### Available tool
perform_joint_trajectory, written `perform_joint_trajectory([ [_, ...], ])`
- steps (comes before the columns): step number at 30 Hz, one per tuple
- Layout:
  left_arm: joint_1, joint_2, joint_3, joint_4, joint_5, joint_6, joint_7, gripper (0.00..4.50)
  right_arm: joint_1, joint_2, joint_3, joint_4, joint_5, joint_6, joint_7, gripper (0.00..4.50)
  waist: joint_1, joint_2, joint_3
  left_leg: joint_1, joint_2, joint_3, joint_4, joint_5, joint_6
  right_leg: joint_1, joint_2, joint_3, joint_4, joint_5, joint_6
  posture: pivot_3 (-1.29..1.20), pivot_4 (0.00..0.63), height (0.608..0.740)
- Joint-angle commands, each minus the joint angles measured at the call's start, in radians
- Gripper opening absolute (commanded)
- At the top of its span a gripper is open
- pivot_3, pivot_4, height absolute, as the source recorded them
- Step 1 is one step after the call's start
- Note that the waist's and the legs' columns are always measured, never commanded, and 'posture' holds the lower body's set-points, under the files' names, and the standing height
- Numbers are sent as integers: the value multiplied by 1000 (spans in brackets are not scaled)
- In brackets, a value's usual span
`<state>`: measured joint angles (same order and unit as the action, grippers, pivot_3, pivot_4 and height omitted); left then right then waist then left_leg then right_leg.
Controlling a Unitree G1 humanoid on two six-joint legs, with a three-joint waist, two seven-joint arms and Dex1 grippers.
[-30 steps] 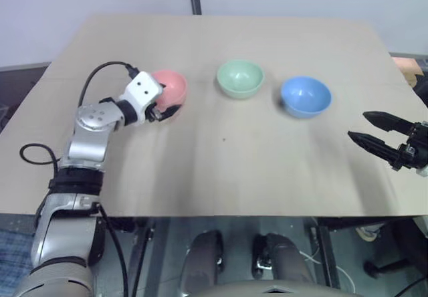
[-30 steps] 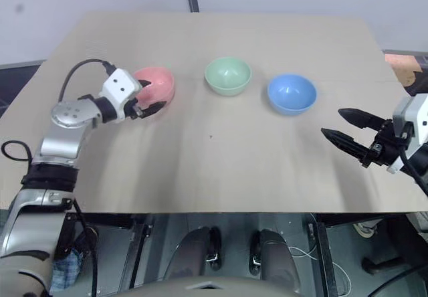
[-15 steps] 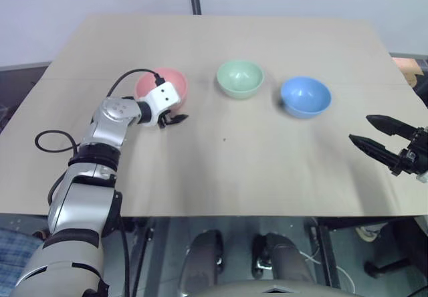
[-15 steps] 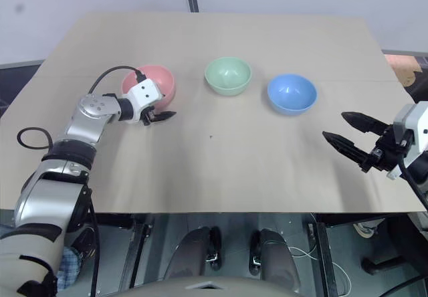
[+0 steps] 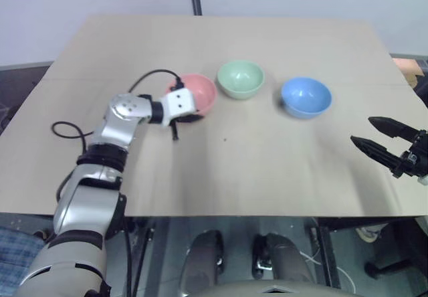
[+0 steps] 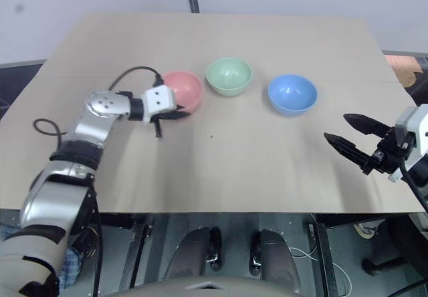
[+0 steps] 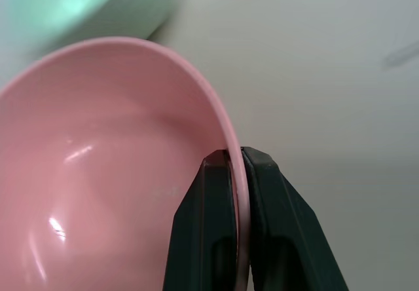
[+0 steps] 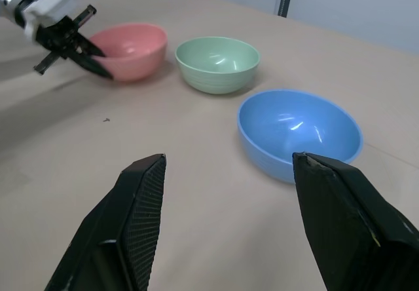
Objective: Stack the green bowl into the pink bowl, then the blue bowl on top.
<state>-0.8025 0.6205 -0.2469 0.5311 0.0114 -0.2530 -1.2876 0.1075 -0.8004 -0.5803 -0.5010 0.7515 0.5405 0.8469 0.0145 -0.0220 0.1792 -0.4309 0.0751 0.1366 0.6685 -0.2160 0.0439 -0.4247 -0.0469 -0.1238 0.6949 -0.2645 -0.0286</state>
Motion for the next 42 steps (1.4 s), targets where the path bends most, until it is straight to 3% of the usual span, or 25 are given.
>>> perform_joint_trajectory([
  [1,44,21,-39,-219,-76,-3,-137,69,-9,-14,-28,-21,16,-15,3,3376,0,0,0,0,0,0,0,0,0,0,0,0,0,0,0,0,150,740],
  [6,86,52,-104,-360,-116,26,-279,69,-14,-15,-21,-20,17,-13,2,3376,-3,1,-1,3,1,0,0,0,0,1,2,1,1,0,0,0,150,740],
  [11,44,34,-115,-299,-76,-15,-266,69,-20,-15,-14,-20,16,-11,0,3376,1,1,-1,2,1,-1,1,-2,4,1,2,0,1,0,0,0,150,740],
  [15,37,26,-104,-267,-71,-38,-253,1653,-12,-9,-14,-28,19,-9,-6,3376,1,1,-1,1,0,-1,1,-2,4,1,2,0,1,0,0,0,150,740],
  [19,32,6,-72,-254,-88,-41,-203,3720,-13,-8,-12,-28,19,-8,-8,3376,1,1,-1,1,0,-1,1,-2,3,1,2,0,1,0,0,0,150,740],
  [28,52,83,45,-395,-303,232,-241,3720,-38,-17,14,-10,14,-11,-1,3376,-1,1,-1,2,1,-1,1,-2,3,1,2,0,1,0,0,0,150,740],
  [35,112,163,273,-471,-496,569,-103,3720,-50,-24,16,-16,24,1,2,3376,-5,2,-1,2,1,-1,1,0,1,1,1,0,1,0,0,0,150,740],
  [39,204,199,363,-485,-490,616,0,3720,-69,-35,31,-6,17,9,-4,3376,-3,2,-1,3,1,-1,0,0,0,1,2,1,1,0,0,0,150,740],
  [42,333,229,474,-474,-461,614,118,4424,-135,-49,88,17,-7,13,-18,3376,-8,2,-1,3,1,0,0,0,1,1,1,1,1,0,0,0,150,740],
])
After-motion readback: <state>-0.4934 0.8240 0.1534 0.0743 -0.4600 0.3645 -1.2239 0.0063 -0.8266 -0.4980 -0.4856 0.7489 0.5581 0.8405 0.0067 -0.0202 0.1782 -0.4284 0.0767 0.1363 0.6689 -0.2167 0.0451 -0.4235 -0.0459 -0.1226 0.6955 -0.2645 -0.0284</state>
